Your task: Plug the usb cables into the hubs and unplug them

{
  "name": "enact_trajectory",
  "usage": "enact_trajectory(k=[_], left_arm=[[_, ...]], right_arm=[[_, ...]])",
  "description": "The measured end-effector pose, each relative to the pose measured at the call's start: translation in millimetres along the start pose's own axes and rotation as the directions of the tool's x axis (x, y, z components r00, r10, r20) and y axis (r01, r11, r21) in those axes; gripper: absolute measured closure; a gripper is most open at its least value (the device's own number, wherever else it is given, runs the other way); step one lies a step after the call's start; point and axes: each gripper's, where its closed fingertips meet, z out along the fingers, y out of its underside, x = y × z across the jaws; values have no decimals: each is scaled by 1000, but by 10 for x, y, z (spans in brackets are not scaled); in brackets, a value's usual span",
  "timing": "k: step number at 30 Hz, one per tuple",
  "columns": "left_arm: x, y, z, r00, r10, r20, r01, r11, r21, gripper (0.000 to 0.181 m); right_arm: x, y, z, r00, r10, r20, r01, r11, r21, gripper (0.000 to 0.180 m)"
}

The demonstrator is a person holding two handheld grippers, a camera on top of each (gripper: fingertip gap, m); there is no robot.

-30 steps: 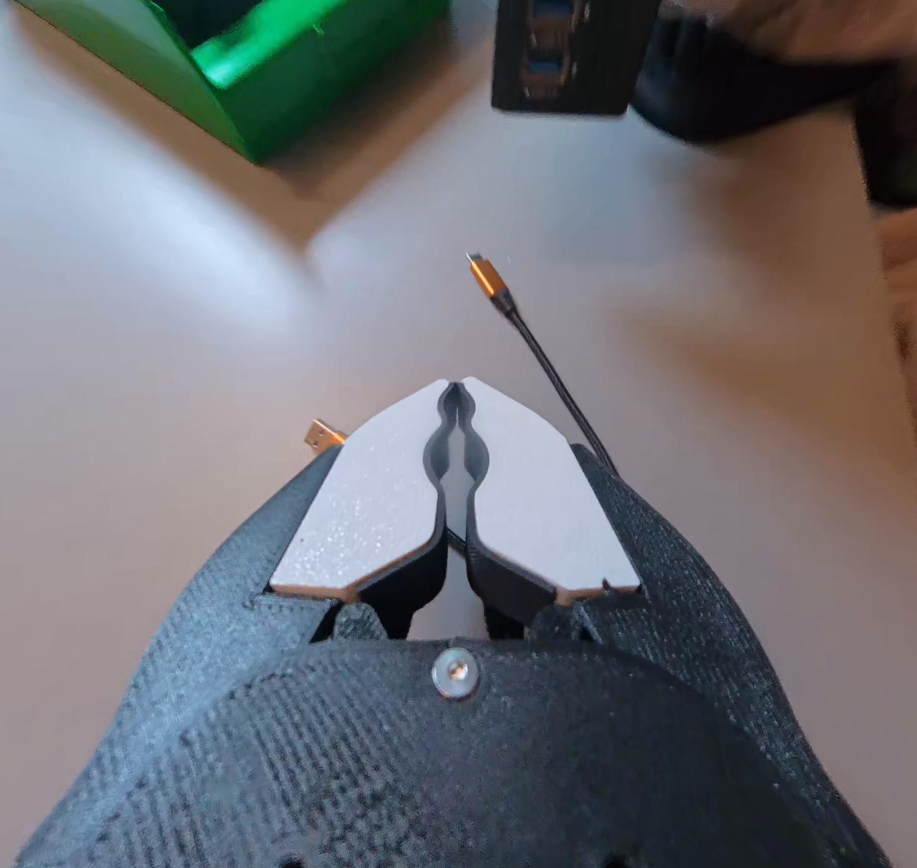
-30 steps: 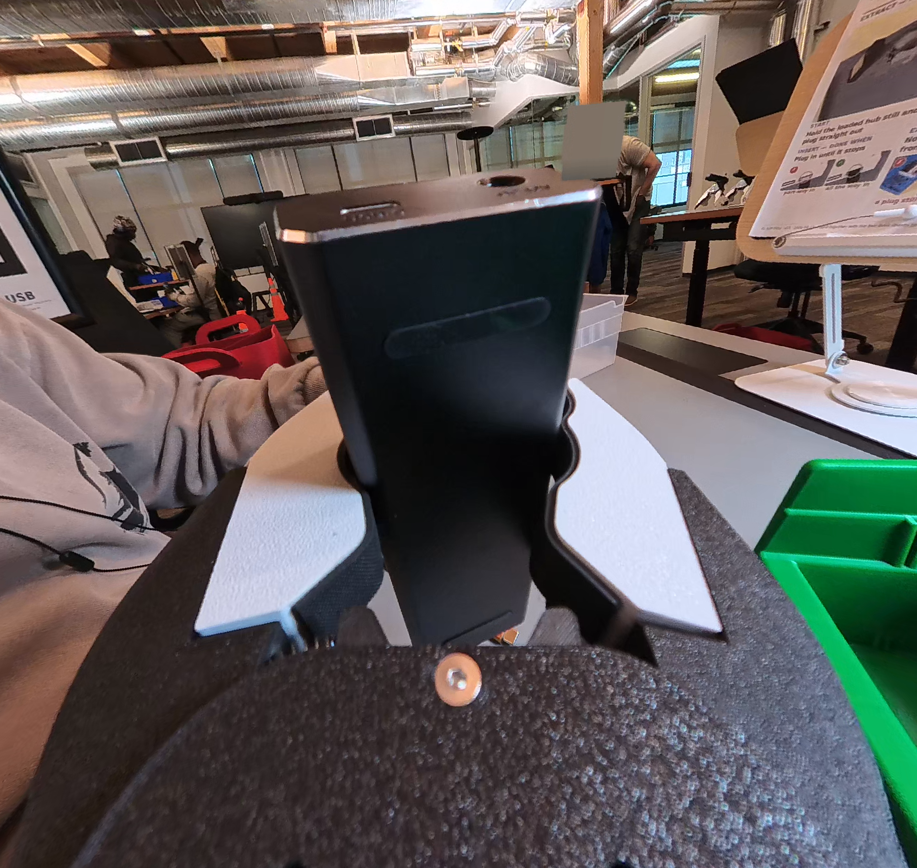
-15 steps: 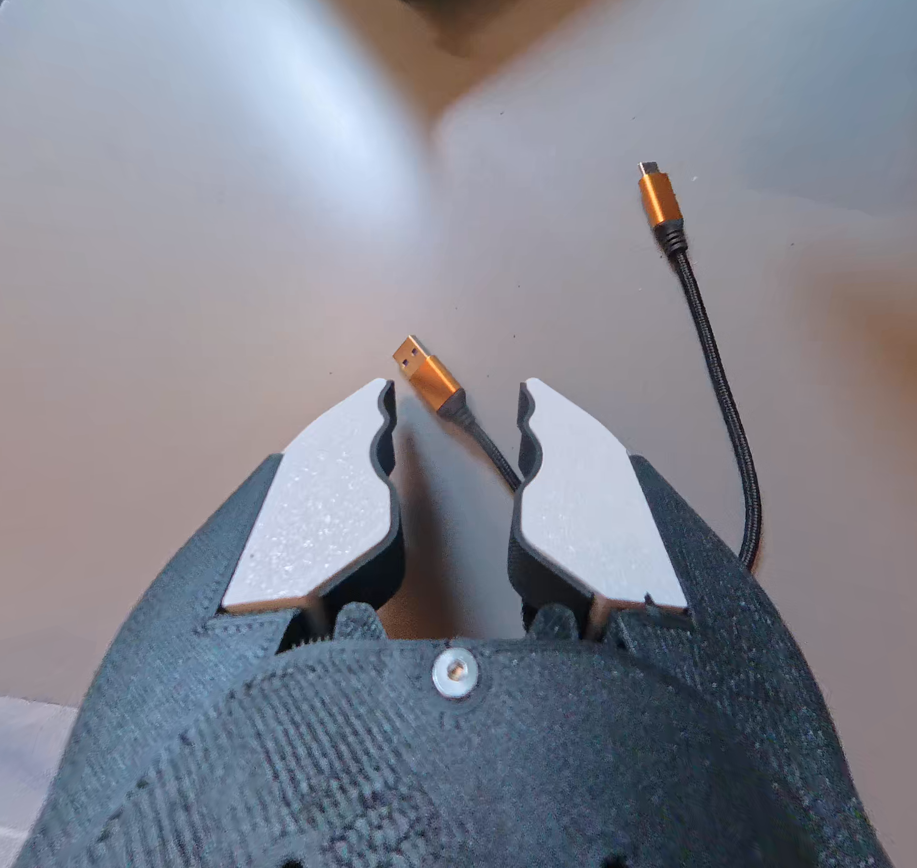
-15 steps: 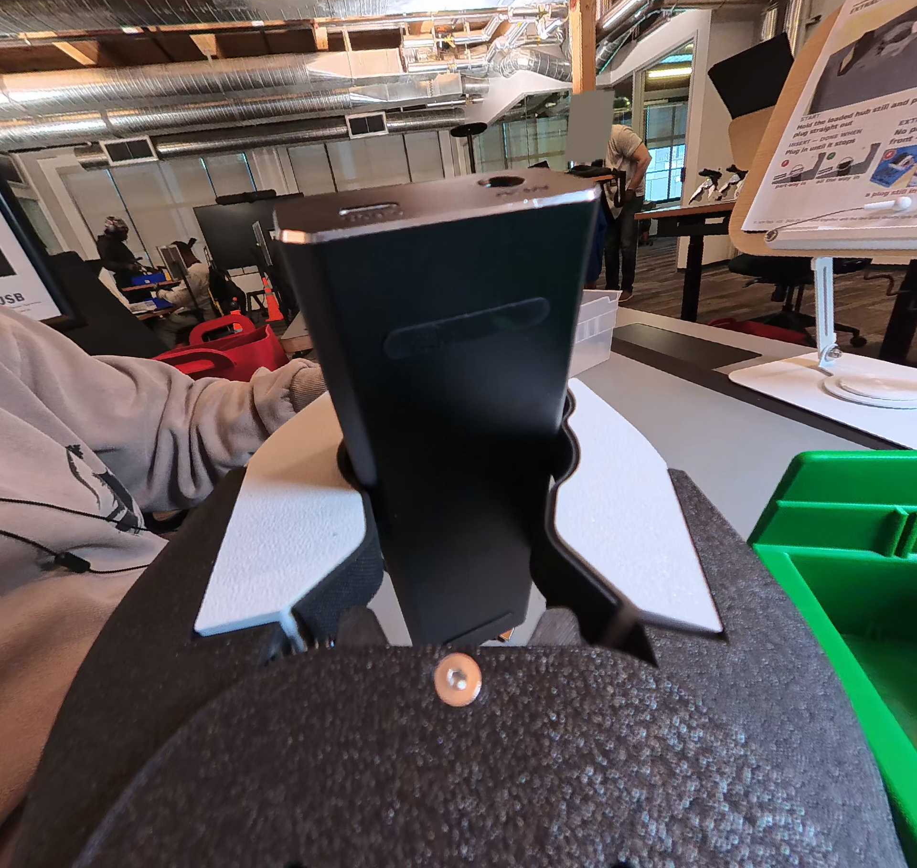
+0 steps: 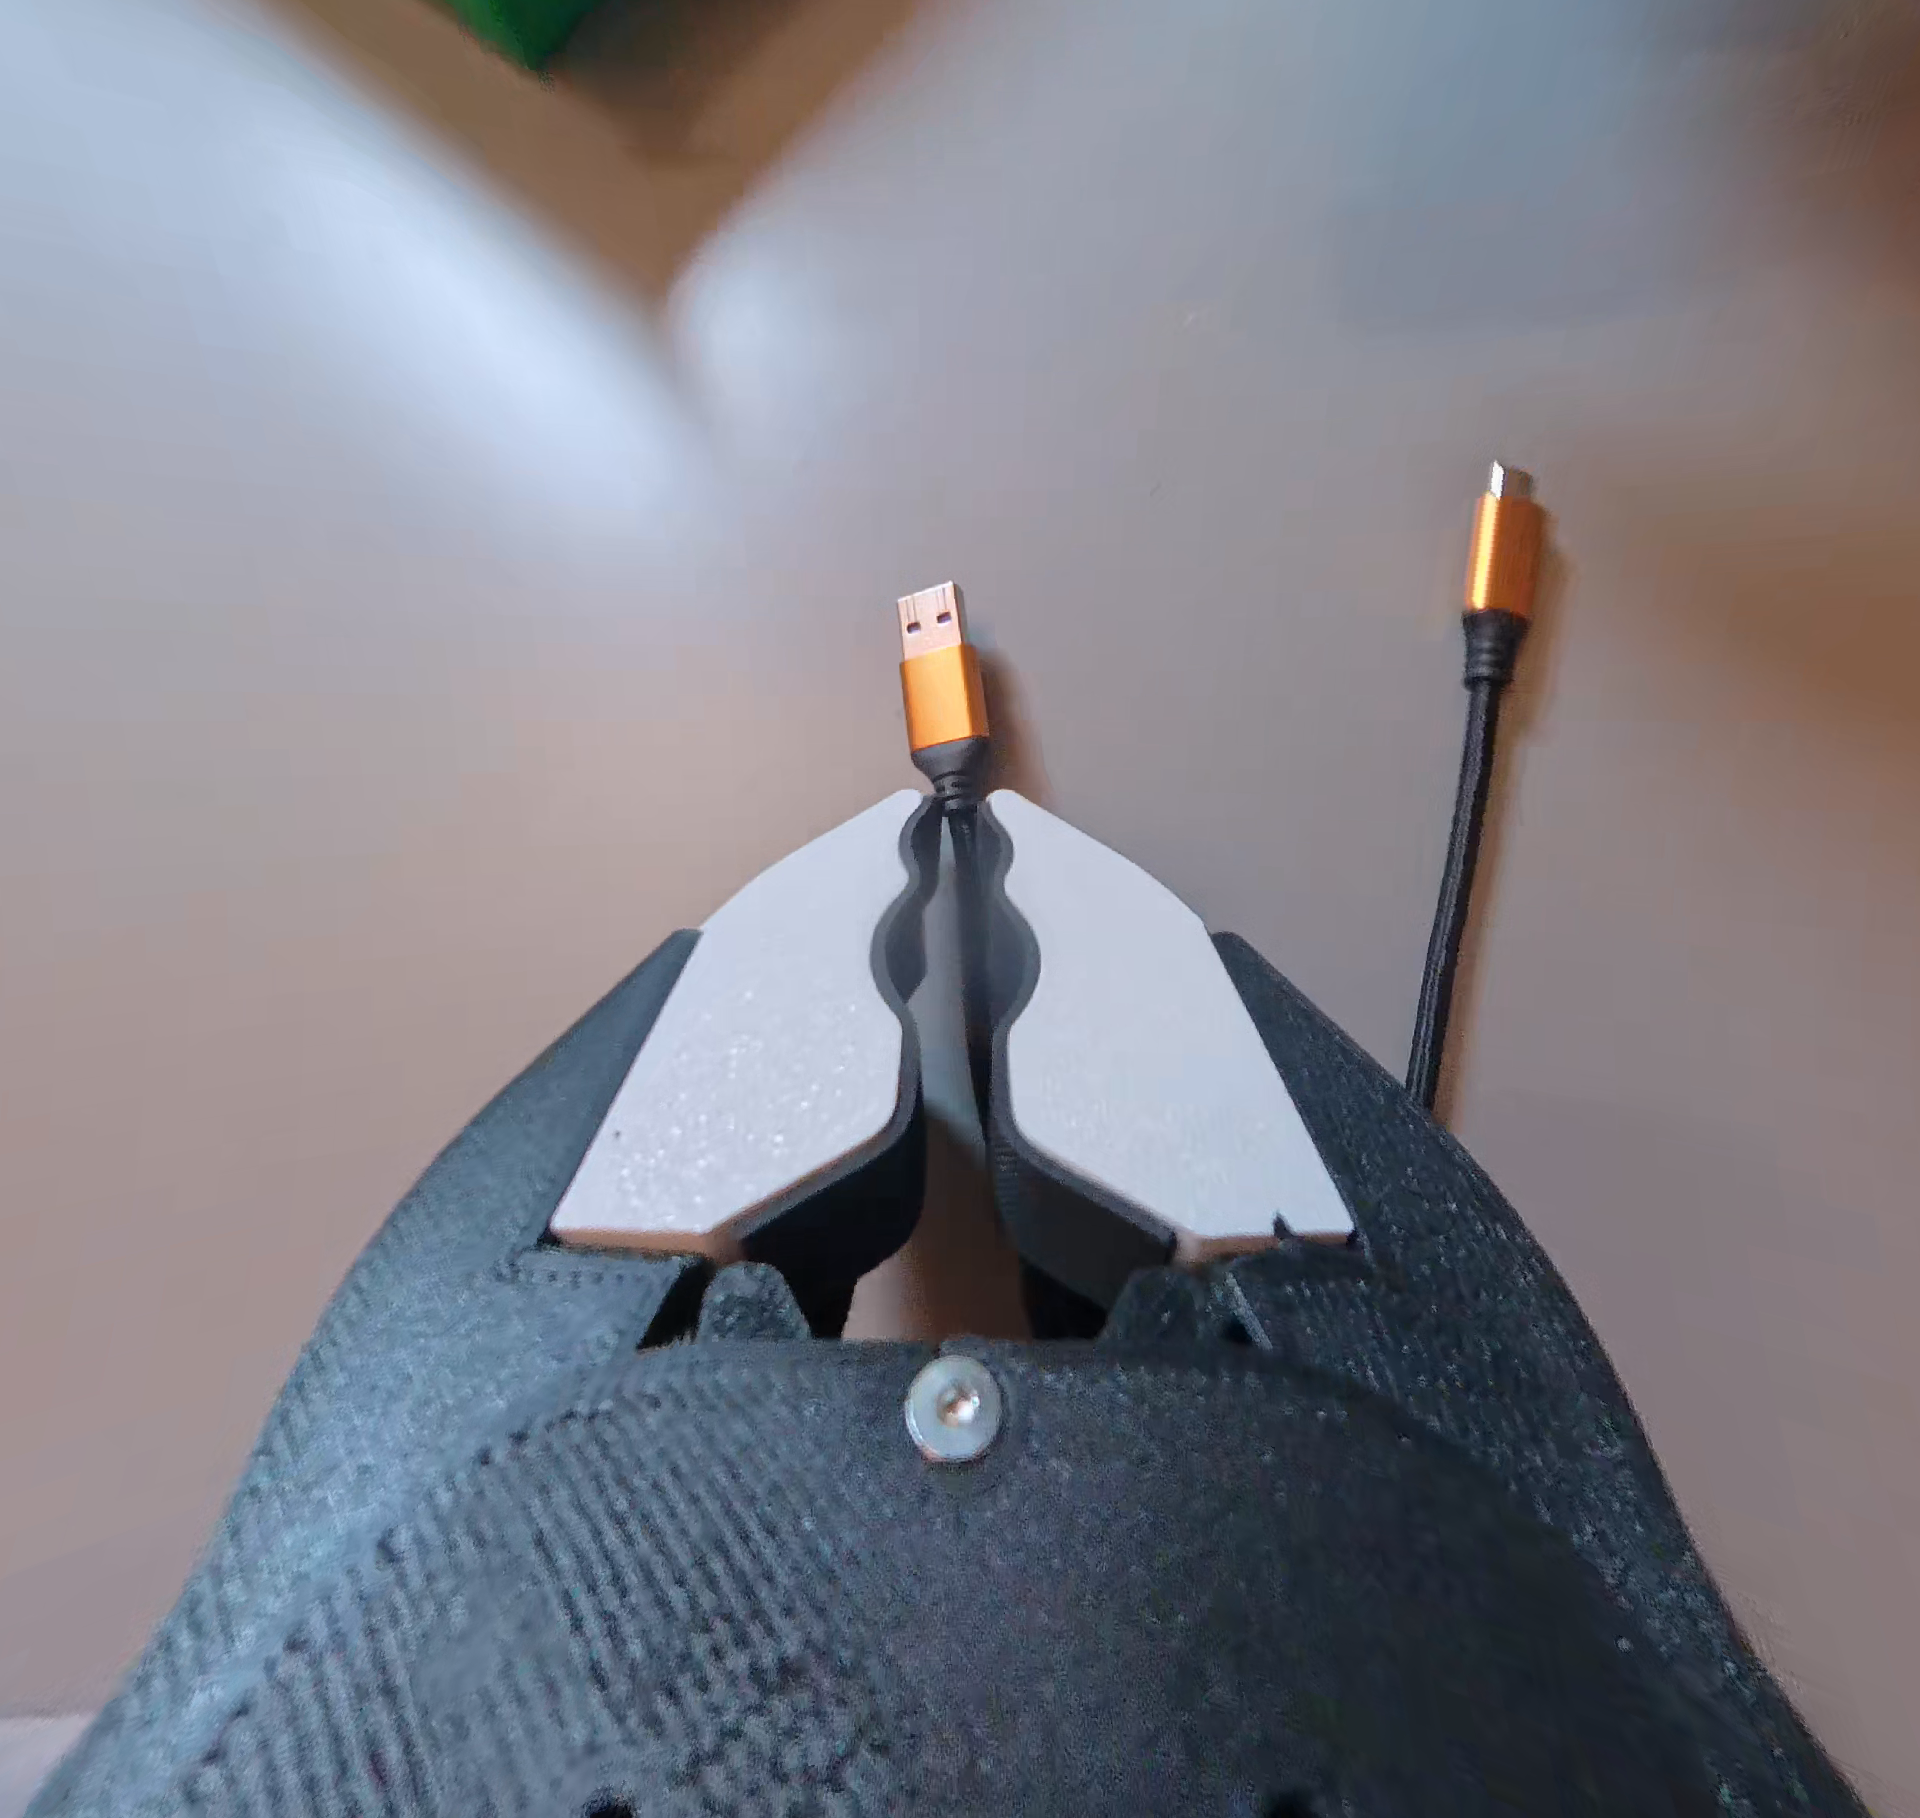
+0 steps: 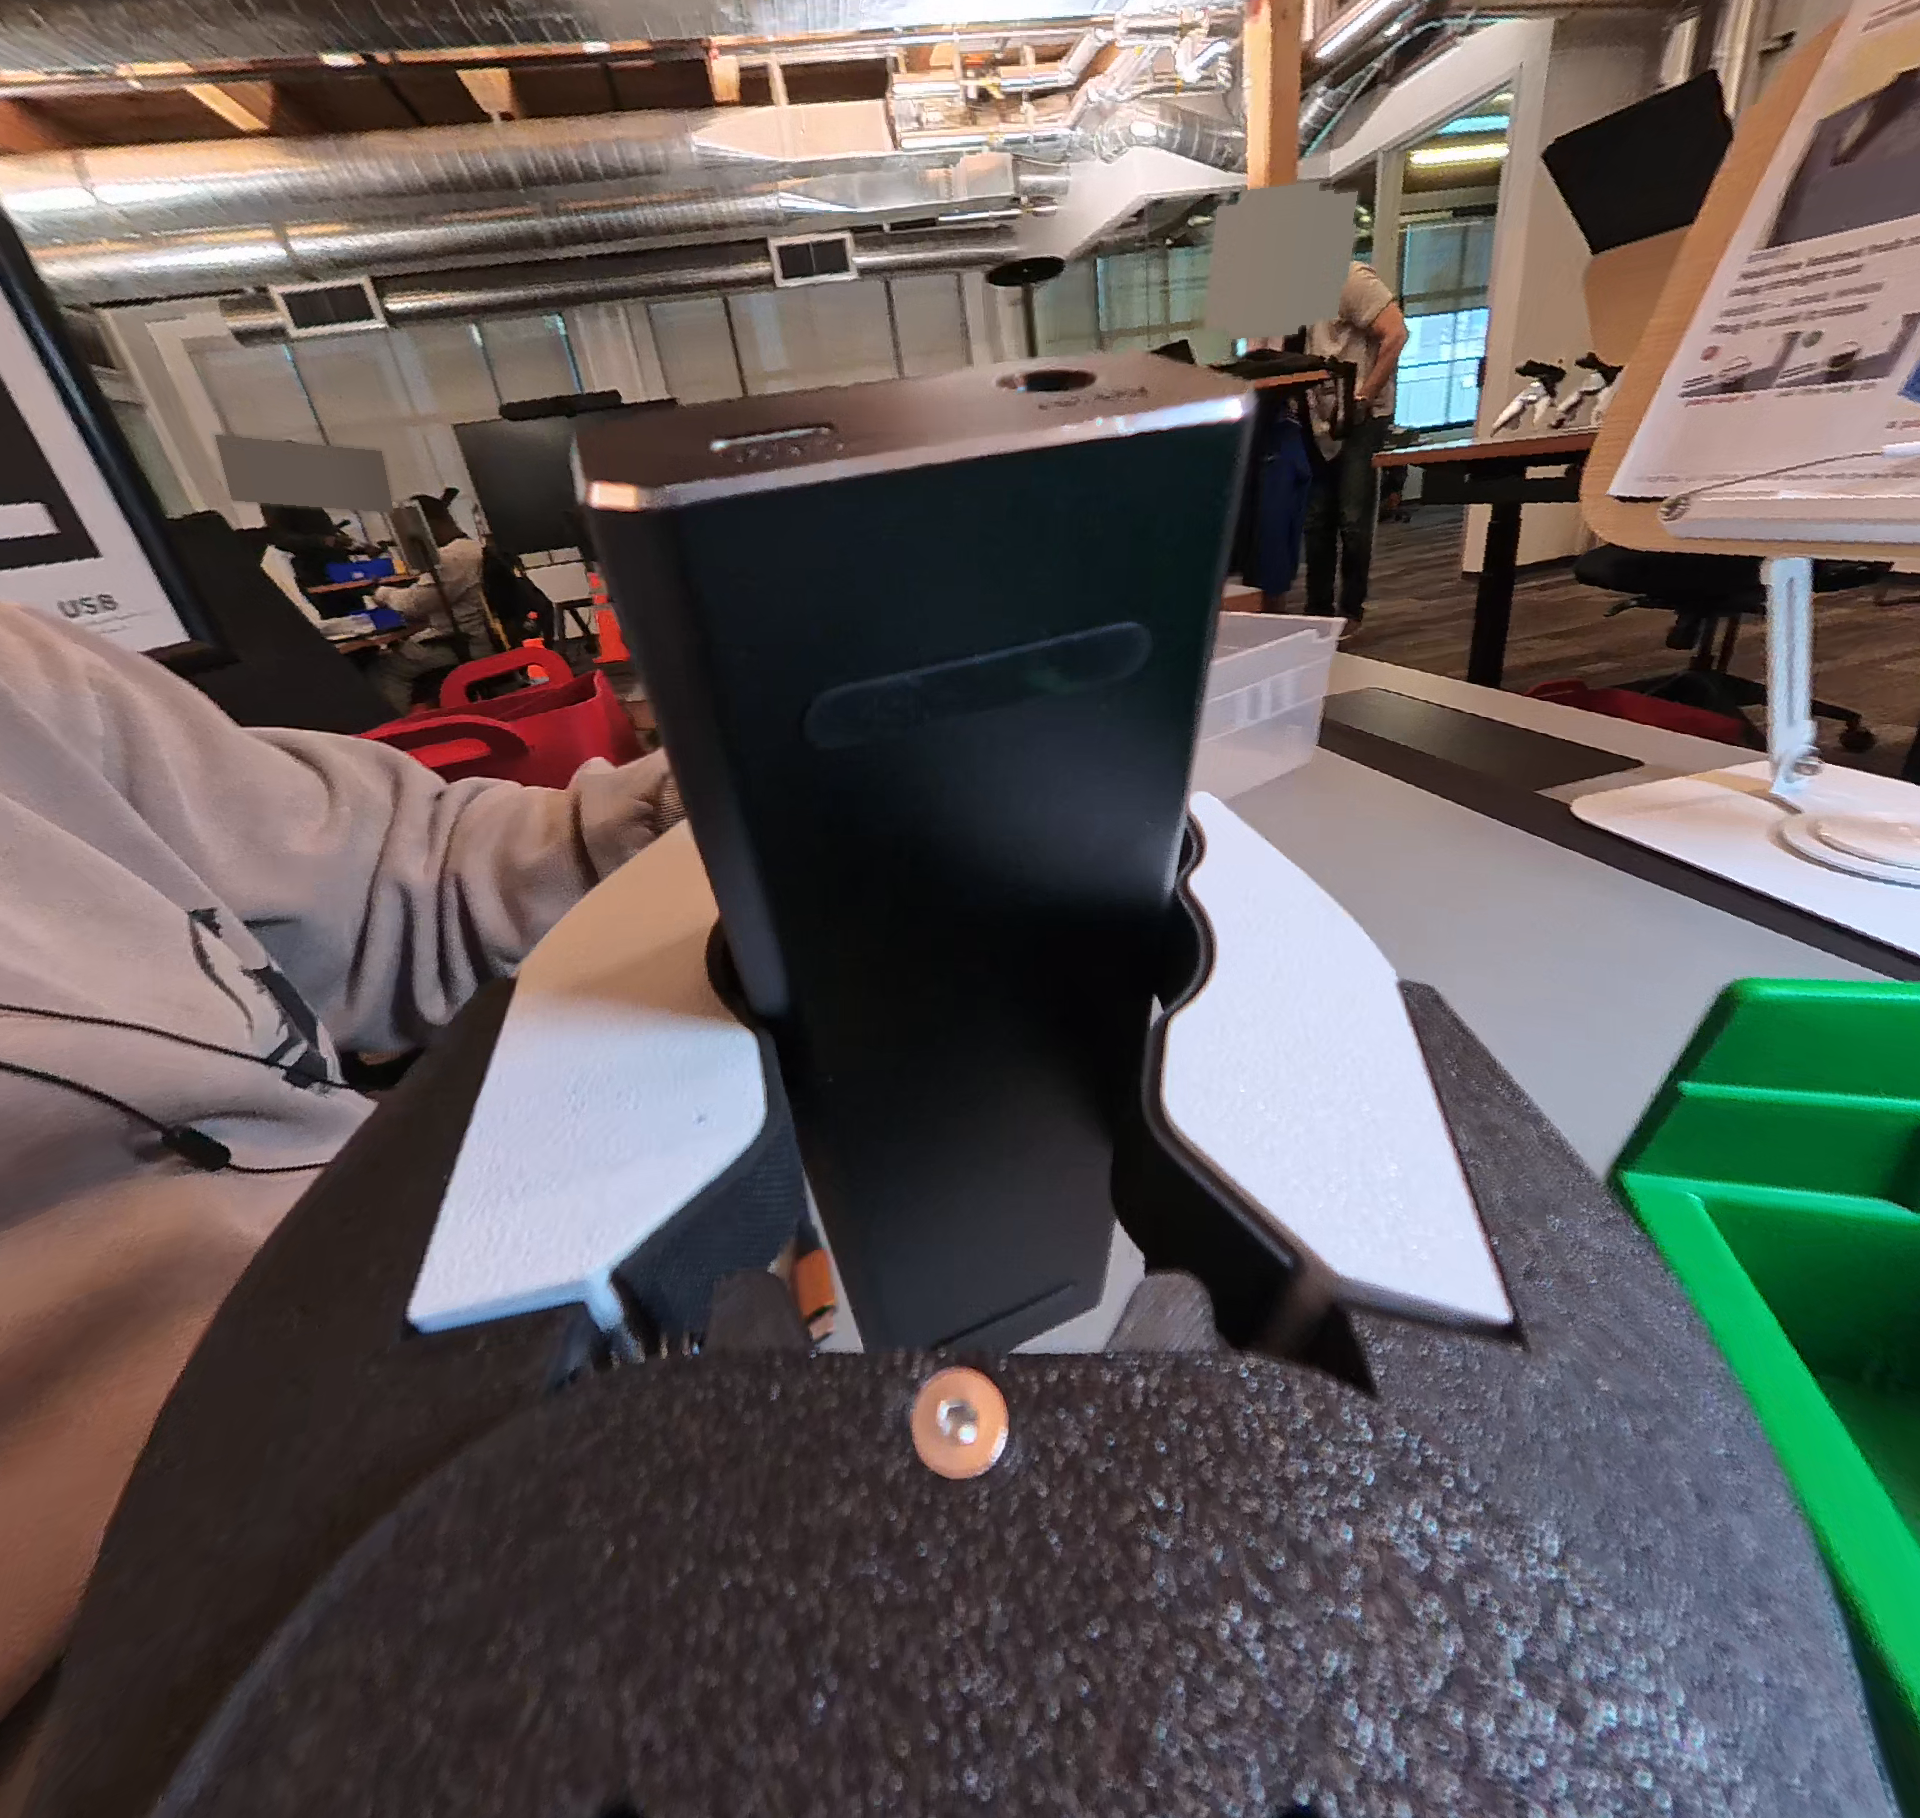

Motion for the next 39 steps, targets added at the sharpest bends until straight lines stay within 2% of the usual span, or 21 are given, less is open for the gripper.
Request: enact_trajectory(k=[3,7,12,18,24,27,35,39], left_arm=[[157,-264,-73,998,58,-31,-54,992,117,174],[261,-609,-297,993,118,-5,-112,951,288,174],[314,-815,-432,989,141,36,-144,915,376,174],[327,-1125,-570,972,218,91,-236,921,311,174],[279,-1496,-580,943,312,120,-332,915,230,174],[271,-1541,-551,943,315,106,-332,906,263,174],[364,-1448,-505,952,303,41,-293,870,396,174],[444,-1495,-490,934,355,32,-327,815,478,174]], right_arm=[[-123,-2,10,997,6,79,-6,1000,4,104],[-250,93,48,986,22,164,-16,999,-38,104],[-295,283,119,978,60,200,-38,993,-112,104],[-146,392,217,993,66,96,-51,987,-151,104],[-42,308,181,999,29,22,-26,994,-107,104],[25,261,130,1000,2,-15,-4,996,-87,104],[-84,202,132,999,-16,41,18,999,-49,104],[-138,169,126,998,-24,64,26,999,-33,104]])
